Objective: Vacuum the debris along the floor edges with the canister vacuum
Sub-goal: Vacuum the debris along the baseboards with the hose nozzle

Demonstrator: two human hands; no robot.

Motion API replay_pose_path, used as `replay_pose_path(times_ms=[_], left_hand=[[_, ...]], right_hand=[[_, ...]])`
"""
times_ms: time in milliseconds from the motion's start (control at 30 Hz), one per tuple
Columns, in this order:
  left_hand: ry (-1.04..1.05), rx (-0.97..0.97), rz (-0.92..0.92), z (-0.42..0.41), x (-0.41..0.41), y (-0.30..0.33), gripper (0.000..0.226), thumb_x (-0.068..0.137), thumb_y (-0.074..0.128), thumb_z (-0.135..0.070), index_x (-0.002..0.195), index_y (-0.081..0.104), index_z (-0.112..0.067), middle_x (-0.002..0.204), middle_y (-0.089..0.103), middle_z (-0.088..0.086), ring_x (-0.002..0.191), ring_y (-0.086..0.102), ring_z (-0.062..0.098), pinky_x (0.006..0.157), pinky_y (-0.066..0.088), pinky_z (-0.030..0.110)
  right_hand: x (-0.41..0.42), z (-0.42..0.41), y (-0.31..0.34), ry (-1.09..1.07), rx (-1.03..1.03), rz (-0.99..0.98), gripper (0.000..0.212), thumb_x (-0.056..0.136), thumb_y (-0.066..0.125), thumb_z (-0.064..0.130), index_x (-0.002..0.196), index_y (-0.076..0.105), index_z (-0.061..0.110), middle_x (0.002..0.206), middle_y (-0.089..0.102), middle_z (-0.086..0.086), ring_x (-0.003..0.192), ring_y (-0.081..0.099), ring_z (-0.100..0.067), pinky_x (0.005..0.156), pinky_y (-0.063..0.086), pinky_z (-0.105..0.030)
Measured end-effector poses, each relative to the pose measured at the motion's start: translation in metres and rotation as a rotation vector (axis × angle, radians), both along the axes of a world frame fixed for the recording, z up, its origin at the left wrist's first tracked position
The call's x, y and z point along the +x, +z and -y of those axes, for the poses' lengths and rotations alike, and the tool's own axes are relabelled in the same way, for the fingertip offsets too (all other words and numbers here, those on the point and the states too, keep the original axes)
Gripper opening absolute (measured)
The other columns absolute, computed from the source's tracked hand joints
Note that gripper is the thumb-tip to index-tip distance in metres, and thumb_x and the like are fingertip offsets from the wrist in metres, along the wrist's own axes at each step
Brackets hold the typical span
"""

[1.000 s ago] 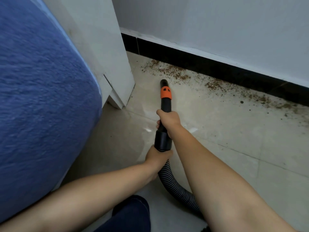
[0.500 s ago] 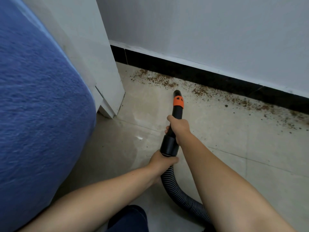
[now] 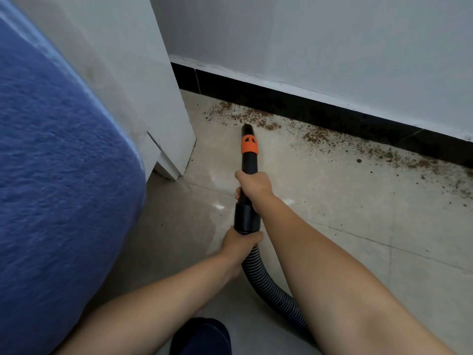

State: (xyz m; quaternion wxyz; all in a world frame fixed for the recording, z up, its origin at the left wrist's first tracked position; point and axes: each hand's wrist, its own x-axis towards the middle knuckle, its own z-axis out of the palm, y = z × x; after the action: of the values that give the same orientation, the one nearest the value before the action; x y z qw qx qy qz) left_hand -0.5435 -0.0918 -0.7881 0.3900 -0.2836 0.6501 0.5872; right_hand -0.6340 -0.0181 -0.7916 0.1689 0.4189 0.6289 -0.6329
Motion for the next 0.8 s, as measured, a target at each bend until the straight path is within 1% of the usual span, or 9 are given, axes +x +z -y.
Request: replay_pose_path(times_ms=[33,100,233,300,400,500,567,700,800], left_hand=[[0.013,-0.008,0.002,0.001,-0.002,0.0,0.035,0.08,0.067,-0.004,0.114,0.06,-0.002,0.109,0.066,0.023,0.102,0.062,0.036,0.086,0.051,0.042],[0.038,-0.017,0.008,0.005,-0.006,-0.001,0.034,0.08,0.067,-0.005,0.113,0.061,-0.003,0.11,0.066,0.023,0.103,0.062,0.036,0.087,0.051,0.042],[0.077,-0.02,0.023,0.01,-0.018,0.0,0.032,0.082,0.065,-0.005,0.113,0.06,-0.001,0.111,0.065,0.026,0.094,0.063,0.032,0.078,0.049,0.037],[0.093,-0.026,0.018,0.012,-0.027,0.001,0.032,0.082,0.065,-0.006,0.113,0.06,-0.001,0.107,0.065,0.025,0.09,0.061,0.029,0.077,0.049,0.037],[0.112,-0.046,0.009,0.014,-0.041,0.001,0.032,0.082,0.065,-0.006,0.112,0.06,0.001,0.098,0.063,0.02,0.089,0.061,0.029,0.08,0.051,0.041],[0.11,-0.049,0.002,0.015,-0.047,0.001,0.032,0.082,0.065,-0.006,0.112,0.06,0.002,0.094,0.062,0.018,0.087,0.06,0.028,0.076,0.048,0.037],[0.109,-0.057,-0.003,0.014,-0.047,0.002,0.032,0.081,0.065,-0.007,0.112,0.06,0.001,0.096,0.064,0.02,0.089,0.062,0.03,0.077,0.049,0.037],[0.108,-0.051,0.018,0.01,-0.037,0.005,0.035,0.081,0.067,-0.007,0.114,0.059,-0.001,0.112,0.064,0.025,0.103,0.063,0.037,0.087,0.052,0.043],[0.113,-0.022,0.034,0.007,-0.026,0.008,0.036,0.08,0.067,-0.004,0.115,0.058,0.0,0.115,0.063,0.027,0.105,0.062,0.039,0.088,0.051,0.045]], right_hand=[[-0.003,0.003,-0.001,0.023,0.005,-0.001,0.019,0.084,0.059,0.017,0.097,0.05,0.006,0.06,0.055,-0.008,0.044,0.052,-0.019,0.045,0.045,-0.024],[-0.008,0.01,-0.001,0.062,0.012,-0.001,0.018,0.084,0.058,0.018,0.095,0.049,0.007,0.062,0.056,-0.009,0.045,0.053,-0.018,0.043,0.044,-0.022],[-0.024,0.02,0.0,0.128,0.002,0.0,0.014,0.084,0.059,0.018,0.086,0.048,0.01,0.062,0.056,-0.008,0.045,0.053,-0.018,0.044,0.045,-0.023],[-0.036,0.023,0.002,0.146,-0.01,0.001,0.014,0.084,0.059,0.019,0.082,0.047,0.011,0.061,0.056,-0.008,0.045,0.053,-0.018,0.045,0.046,-0.024],[-0.052,0.026,0.004,0.156,-0.027,0.0,0.018,0.084,0.059,0.017,0.076,0.044,0.012,0.06,0.056,-0.008,0.044,0.052,-0.019,0.045,0.046,-0.024],[-0.06,0.028,0.005,0.163,-0.027,-0.001,0.019,0.084,0.059,0.017,0.075,0.043,0.013,0.059,0.055,-0.008,0.043,0.052,-0.019,0.045,0.046,-0.024],[-0.06,0.028,0.004,0.164,-0.028,0.0,0.019,0.084,0.059,0.017,0.075,0.043,0.012,0.059,0.055,-0.008,0.043,0.052,-0.019,0.045,0.047,-0.025],[-0.049,0.023,0.003,0.158,-0.046,0.005,0.016,0.084,0.06,0.016,0.078,0.045,0.012,0.06,0.056,-0.008,0.045,0.053,-0.019,0.046,0.047,-0.026],[-0.036,0.02,0.005,0.162,-0.048,0.015,0.014,0.084,0.06,0.016,0.084,0.047,0.01,0.061,0.055,-0.008,0.046,0.052,-0.019,0.046,0.047,-0.025]])
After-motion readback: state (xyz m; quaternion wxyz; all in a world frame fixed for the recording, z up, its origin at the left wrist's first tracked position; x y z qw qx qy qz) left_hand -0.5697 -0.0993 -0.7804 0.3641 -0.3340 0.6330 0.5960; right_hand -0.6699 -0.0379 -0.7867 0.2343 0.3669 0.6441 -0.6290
